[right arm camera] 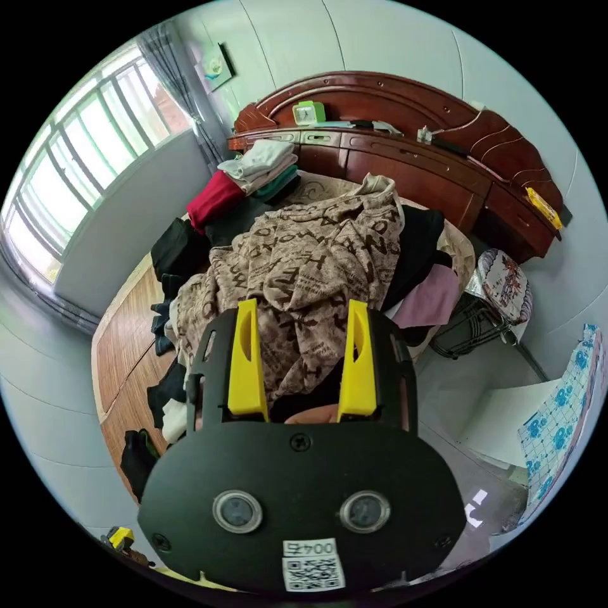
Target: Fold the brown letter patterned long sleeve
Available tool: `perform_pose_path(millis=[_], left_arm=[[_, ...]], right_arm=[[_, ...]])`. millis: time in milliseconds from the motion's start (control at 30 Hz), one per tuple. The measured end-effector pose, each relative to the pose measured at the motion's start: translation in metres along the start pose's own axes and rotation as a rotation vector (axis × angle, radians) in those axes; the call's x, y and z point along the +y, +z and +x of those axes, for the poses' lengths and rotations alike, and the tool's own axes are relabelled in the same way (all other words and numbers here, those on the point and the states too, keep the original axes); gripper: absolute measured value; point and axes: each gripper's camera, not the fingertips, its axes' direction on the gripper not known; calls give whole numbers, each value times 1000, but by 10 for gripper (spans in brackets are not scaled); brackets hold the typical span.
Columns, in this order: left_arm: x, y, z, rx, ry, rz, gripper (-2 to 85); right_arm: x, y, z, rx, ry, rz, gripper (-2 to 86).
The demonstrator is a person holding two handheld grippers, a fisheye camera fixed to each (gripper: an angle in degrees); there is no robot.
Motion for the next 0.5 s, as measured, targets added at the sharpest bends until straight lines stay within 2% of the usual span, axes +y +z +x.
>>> perform_pose_path(millis=[33,133,233,333,400,500], left_arm=[[-10,11,14,-10,19,3,24],[-53,57,77,-47,135,26,51],[-83,92,127,-85,234,67,94],[-102,128,161,-114,365,89,119],[-114,156,179,-163,486,103,126],[-132,185,188,-201,620,141,128]], right_arm=[[-12,4,4,1,2,-28,177],[-50,8,20,24,-22,-206,96],[-57,-63,44,-95,-37,-119,53],[-48,-160,73,-328,-82,24,47],[-43,-245,98,-600,-137,105,46],[-38,-358,123,-908,-261,186,45]])
